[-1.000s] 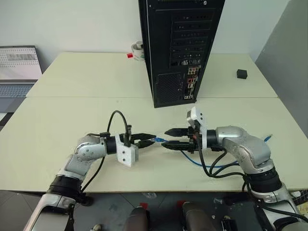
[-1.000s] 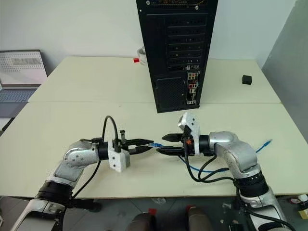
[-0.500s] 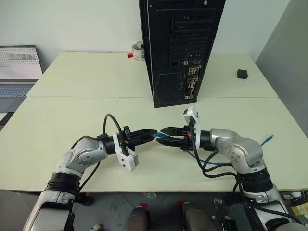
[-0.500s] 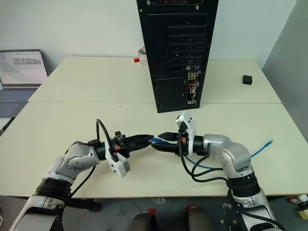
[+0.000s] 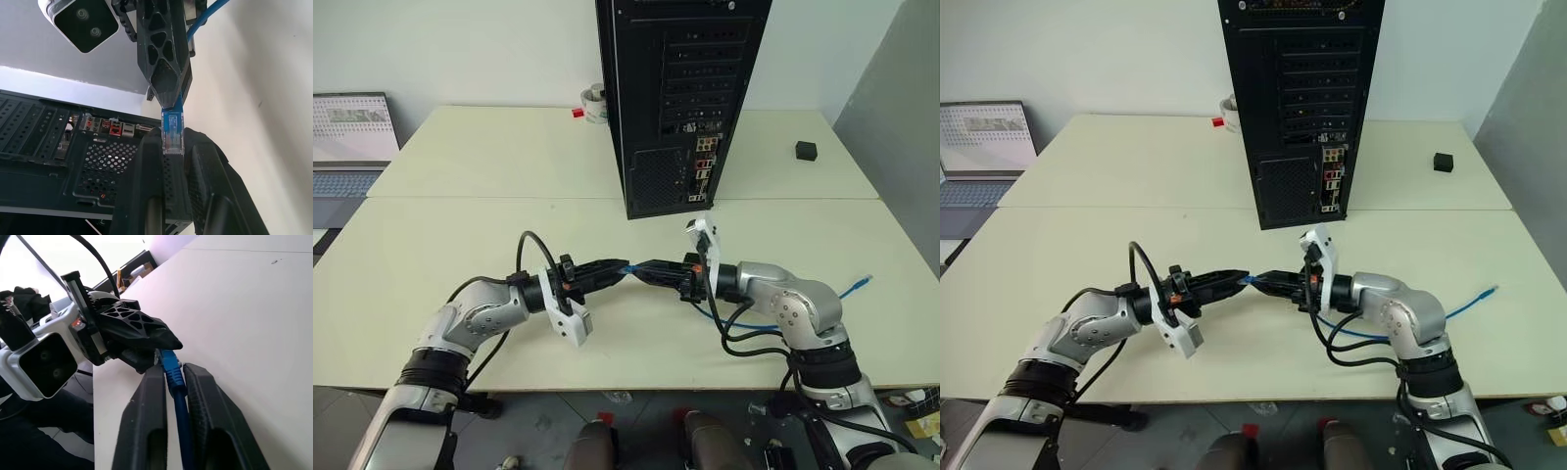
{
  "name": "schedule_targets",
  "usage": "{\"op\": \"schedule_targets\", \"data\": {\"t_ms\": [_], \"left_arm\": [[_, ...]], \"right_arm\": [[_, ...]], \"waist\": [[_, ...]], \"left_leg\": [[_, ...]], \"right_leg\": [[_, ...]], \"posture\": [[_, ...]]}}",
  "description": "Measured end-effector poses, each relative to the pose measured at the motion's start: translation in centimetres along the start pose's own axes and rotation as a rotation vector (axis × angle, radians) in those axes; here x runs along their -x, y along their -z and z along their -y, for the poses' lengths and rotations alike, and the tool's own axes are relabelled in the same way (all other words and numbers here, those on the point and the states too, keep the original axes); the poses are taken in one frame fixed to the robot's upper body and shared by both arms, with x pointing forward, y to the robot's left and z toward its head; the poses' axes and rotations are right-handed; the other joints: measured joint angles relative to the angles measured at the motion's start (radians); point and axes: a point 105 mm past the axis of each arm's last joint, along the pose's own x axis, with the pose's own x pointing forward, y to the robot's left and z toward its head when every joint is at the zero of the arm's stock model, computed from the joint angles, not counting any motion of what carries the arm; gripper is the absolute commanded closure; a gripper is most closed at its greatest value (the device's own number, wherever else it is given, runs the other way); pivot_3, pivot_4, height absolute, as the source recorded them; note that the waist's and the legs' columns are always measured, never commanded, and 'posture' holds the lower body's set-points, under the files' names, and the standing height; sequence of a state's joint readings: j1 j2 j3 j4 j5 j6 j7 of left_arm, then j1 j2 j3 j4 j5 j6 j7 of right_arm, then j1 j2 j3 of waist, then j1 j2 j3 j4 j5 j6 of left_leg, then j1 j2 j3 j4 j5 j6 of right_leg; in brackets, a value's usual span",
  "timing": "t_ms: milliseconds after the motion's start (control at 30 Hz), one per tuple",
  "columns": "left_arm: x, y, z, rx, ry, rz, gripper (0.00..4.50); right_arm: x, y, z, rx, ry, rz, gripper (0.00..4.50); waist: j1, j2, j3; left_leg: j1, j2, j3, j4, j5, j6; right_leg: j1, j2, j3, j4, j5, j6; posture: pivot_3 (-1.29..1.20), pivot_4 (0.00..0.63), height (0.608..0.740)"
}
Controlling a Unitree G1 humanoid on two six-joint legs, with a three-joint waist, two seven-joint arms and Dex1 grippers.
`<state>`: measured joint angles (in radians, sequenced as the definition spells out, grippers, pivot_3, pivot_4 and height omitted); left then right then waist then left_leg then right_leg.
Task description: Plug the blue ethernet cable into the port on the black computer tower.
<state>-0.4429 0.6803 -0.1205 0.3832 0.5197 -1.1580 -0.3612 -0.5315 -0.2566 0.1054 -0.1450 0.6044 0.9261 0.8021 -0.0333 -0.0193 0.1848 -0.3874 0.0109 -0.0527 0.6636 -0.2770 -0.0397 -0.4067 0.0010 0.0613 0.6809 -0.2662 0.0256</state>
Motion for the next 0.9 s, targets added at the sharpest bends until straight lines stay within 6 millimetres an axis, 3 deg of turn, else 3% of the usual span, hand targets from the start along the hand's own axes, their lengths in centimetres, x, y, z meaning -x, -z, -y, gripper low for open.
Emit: {"op": "schedule_targets", "data": {"t_ms": [333,400,633,800,900], "left_arm": [[-0.1,0.1,0.2,0.010,-0.003,-0.007,4.22],[-0.2,0.1,0.3,0.016,0.001,-0.007,3.52],[-0.2,0.5,0.6,0.168,-0.027,-0.049,2.09],[0.0,2.3,-0.2,0.526,-0.144,-0.167,1.08],[0.0,2.9,0.0,0.816,-0.179,-0.218,1.08]], "right_arm": [[0.0,0.1,0.3,-0.025,-0.001,0.000,4.50],[0.1,0.2,0.3,-0.035,-0.001,-0.005,4.50],[0.4,0.1,0.6,-0.037,0.013,-0.015,4.50],[1.6,-0.8,1.7,-0.019,0.093,0.018,4.50],[2.7,-2.4,2.6,0.059,0.203,0.078,4.50]], "waist": [[0.000,0.000,0.000],[0.000,0.000,0.000],[0.000,0.000,0.000],[-0.002,0.000,0.000],[-0.003,0.000,0.000]], "left_leg": [[0.000,0.000,0.000,0.000,0.000,0.000],[0.000,0.000,0.000,0.000,0.000,0.000],[0.000,0.000,0.000,0.000,0.000,0.000],[-0.001,0.000,-0.001,0.000,0.000,0.000],[-0.002,0.000,-0.002,0.000,0.000,0.000]], "right_leg": [[0.000,0.000,0.000,0.000,0.000,0.000],[0.000,0.000,0.000,0.000,0.000,0.000],[0.000,0.000,0.000,0.000,0.000,0.000],[0.000,0.000,-0.001,0.000,0.000,0.000],[0.000,0.000,-0.001,0.000,0.000,0.000]], "posture": [[0.00,0.150,0.740],[0.00,0.150,0.740],[0.00,0.150,0.740],[0.00,0.150,0.740],[0.00,0.150,0.740]]}}
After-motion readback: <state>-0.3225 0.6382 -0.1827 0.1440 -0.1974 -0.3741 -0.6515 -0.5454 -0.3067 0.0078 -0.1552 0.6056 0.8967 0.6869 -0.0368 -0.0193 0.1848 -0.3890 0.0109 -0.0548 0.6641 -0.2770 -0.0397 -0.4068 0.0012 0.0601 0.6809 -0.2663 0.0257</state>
